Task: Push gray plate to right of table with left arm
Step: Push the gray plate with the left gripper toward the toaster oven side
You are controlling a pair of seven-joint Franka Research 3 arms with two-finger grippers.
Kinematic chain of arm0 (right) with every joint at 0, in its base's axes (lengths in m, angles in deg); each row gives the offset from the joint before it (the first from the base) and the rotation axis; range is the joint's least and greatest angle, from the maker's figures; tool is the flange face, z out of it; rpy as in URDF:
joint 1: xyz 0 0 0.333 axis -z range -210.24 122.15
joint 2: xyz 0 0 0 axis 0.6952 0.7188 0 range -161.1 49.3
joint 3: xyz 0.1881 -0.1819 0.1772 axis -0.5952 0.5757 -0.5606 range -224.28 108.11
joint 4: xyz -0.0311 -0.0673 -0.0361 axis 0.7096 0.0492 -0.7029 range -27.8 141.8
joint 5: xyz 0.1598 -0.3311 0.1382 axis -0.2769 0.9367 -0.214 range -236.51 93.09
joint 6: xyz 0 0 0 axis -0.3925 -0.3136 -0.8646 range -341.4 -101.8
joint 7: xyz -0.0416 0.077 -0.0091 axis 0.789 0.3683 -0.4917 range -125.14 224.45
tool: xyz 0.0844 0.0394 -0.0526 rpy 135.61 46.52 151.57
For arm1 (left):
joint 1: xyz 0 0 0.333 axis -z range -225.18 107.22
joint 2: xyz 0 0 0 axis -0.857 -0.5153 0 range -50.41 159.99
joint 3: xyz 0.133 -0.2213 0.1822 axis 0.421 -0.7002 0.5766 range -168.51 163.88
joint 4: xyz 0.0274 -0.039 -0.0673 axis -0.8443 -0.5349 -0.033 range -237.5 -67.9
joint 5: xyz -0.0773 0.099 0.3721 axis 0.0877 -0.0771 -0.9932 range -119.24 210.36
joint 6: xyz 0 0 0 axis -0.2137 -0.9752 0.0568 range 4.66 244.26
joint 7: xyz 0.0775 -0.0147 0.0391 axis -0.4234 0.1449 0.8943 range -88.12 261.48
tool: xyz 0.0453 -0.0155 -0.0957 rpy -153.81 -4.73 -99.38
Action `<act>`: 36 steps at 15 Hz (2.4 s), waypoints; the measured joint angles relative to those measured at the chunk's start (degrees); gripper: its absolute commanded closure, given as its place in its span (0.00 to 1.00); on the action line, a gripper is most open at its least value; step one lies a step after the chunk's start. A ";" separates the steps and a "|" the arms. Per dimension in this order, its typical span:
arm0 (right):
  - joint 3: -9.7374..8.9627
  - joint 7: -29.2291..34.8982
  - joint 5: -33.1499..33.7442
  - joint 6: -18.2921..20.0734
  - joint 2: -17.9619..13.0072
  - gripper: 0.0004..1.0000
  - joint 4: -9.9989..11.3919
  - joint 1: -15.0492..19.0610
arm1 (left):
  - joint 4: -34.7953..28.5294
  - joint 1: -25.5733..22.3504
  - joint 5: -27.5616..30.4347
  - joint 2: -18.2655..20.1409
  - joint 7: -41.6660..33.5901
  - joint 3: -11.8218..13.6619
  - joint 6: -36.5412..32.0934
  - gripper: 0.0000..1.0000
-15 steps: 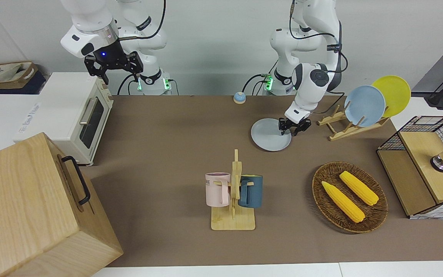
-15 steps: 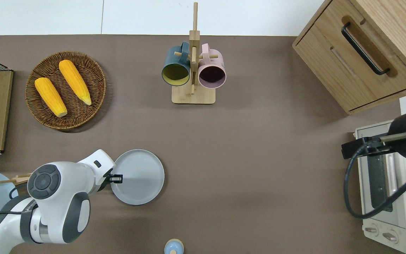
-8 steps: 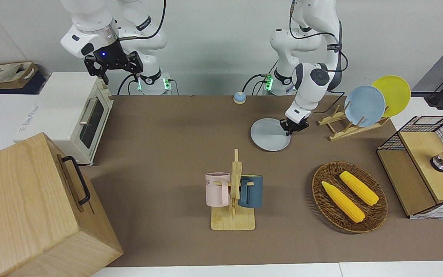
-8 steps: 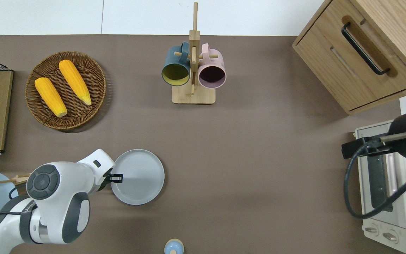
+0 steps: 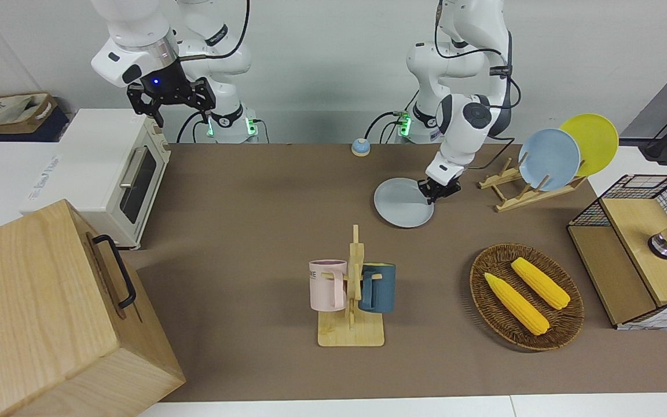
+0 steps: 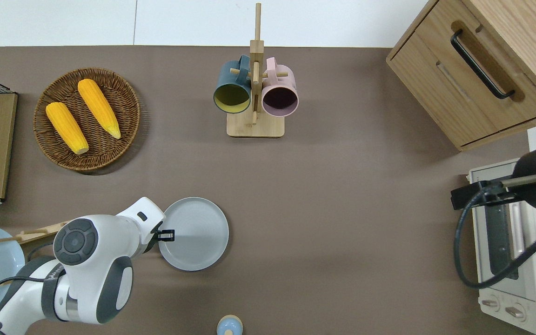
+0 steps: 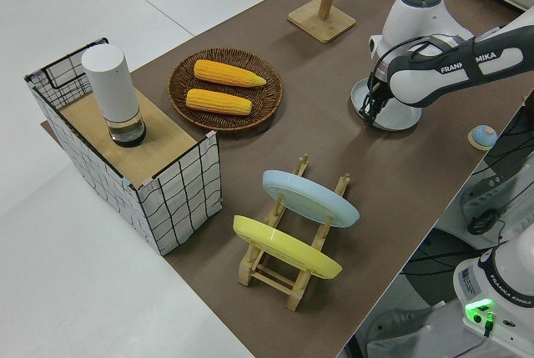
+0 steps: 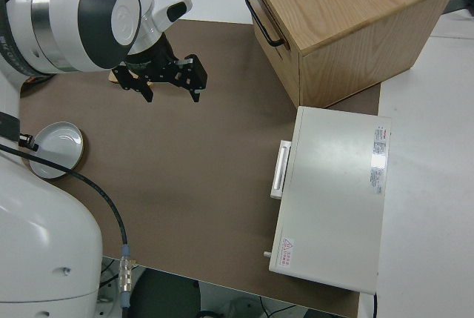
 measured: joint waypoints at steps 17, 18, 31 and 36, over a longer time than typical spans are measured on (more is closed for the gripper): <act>0.00 0.00 0.00 0.00 0.00 0.02 0.00 0.00 | 10.70 19.52 1.49 -9.14 24.86 -0.16 0.34 1.00; 0.00 0.00 0.00 0.00 0.00 0.02 0.00 0.00 | 11.84 20.61 1.49 -10.07 26.51 -0.19 0.34 1.00; 0.00 0.00 0.00 0.00 0.00 0.02 0.00 0.00 | 24.56 30.51 1.11 -19.80 42.65 -0.06 0.34 1.00; 0.00 0.00 0.00 0.00 0.00 0.02 0.00 0.00 | 30.00 33.57 -1.20 -23.66 48.95 -0.08 0.16 1.00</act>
